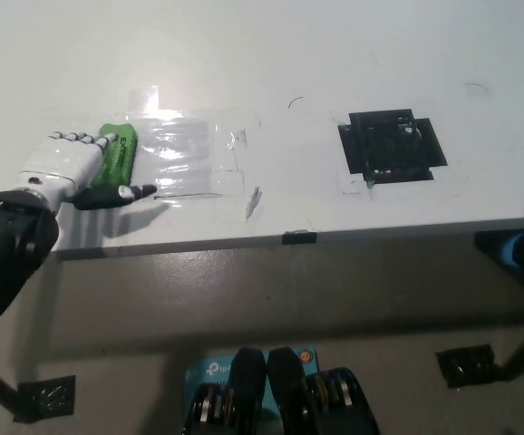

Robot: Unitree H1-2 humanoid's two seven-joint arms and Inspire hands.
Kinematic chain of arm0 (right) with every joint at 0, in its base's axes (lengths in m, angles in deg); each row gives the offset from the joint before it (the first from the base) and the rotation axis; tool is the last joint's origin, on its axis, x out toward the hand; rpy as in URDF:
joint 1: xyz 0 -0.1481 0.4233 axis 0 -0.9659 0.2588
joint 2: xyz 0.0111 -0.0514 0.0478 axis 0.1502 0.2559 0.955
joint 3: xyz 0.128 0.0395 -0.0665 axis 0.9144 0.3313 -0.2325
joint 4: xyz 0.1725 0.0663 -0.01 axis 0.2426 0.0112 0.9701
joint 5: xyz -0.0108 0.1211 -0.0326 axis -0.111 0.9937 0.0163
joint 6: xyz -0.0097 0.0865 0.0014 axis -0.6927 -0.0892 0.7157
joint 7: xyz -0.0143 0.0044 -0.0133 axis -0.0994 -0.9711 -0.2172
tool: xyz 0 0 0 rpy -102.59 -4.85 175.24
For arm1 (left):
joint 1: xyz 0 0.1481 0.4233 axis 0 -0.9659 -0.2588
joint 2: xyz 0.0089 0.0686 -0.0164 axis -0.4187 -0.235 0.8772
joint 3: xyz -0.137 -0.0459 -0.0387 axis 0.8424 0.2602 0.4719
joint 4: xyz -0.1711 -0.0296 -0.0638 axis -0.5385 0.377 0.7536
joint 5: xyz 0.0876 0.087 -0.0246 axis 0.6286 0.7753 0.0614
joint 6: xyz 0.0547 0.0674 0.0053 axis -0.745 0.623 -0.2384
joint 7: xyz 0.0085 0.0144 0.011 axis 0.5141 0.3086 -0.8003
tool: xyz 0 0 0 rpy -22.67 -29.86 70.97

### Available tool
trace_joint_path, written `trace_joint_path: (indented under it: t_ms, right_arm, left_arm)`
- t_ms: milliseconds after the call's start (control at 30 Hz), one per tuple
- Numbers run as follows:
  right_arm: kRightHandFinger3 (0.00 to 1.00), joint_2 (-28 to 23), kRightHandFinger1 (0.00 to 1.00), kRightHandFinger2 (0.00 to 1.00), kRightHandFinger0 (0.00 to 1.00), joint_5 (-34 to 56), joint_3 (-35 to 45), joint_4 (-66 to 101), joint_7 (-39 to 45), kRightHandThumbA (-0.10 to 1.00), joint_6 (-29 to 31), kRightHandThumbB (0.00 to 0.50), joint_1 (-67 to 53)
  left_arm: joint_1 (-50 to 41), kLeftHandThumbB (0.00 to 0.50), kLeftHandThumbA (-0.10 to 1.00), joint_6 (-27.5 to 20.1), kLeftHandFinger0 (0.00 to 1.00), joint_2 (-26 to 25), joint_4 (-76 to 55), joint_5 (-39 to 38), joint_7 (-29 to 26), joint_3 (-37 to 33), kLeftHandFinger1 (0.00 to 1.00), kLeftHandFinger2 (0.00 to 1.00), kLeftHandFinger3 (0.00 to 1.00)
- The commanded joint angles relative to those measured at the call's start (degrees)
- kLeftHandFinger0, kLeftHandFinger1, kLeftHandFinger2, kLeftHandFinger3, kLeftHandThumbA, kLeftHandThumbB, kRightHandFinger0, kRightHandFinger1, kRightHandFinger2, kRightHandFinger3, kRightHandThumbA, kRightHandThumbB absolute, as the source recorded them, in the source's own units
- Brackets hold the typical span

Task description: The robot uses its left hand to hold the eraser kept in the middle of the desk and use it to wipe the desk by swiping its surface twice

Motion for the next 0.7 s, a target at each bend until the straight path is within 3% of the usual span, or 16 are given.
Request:
trace_joint_path:
  t_ms: [0,67,233,333,467,667]
  right_arm:
    - [1.0,-0.43,1.0,1.0,1.0,-0.05,0.11,2.14,-0.8,1.0,0.84,0.124,0.02]
    - [1.0,-0.48,1.0,1.0,1.0,-0.26,0.08,1.98,-0.93,1.0,0.97,0.123,0.06]
    - [1.0,-0.38,1.0,1.0,1.0,0.72,0.43,2.57,-0.64,1.0,0.12,0.176,0.48]
    - [1.0,-0.59,1.0,1.0,1.0,0.4,0.27,2.28,-0.63,1.0,0.43,0.16,0.55]
    - [1.0,-0.62,1.0,1.0,1.0,-0.01,0.08,2.75,-0.75,1.0,0.3,0.172,0.49]
    - [1.0,-0.71,1.0,1.0,1.0,-0.21,-0.05,3.09,-0.79,1.0,0.08,0.152,0.71]
  left_arm:
    - [10.99,0.447,1.0,-3.98,1.0,-8.69,1.83,23.29,-5.68,-6.39,1.0,1.0,1.0]
    - [10.55,0.446,1.0,-3.65,1.0,-8.45,1.88,23.25,-5.45,-6.85,1.0,1.0,1.0]
    - [8.35,0.46,1.0,-3.08,1.0,-6.64,3.19,22.38,-6.68,-6.7,1.0,1.0,1.0]
    - [6.82,0.461,1.0,-2.58,1.0,-5.76,1.52,22.03,-5.65,-5.38,1.0,1.0,1.0]
    - [4.28,0.404,1.0,-2.78,1.0,-4.04,-1.67,21.31,-4.42,-2.92,1.0,1.0,1.0]
    - [2.53,0.447,1.0,-3.83,1.0,-1.99,-2.15,20.93,-5.67,0.31,1.0,1.0,1.0]
